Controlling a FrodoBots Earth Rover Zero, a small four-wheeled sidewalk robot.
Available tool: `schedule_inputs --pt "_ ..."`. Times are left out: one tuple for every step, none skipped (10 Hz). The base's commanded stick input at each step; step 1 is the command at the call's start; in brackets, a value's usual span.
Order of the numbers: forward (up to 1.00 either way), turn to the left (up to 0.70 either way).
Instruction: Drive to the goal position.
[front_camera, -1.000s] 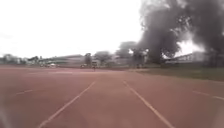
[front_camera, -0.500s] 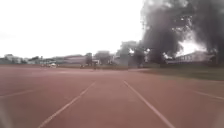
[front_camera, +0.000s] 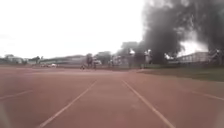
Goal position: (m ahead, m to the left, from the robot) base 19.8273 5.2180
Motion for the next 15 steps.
schedule_inputs --pt "0.7 0.0" --pt "0.7 0.0" --pt "0.7 0.0" --pt "0.7 0.0" --pt "0.7 0.0" --pt "0.7 0.0" --pt "0.7 0.0" --pt "0.7 0.0" --pt "0.7 0.0" --pt "0.7 0.0" --pt "0.7 0.0" --pt "0.7 0.0" --pt "0.7 0.0" --pt "0.7 0.0" --pt "0.7 0.0"
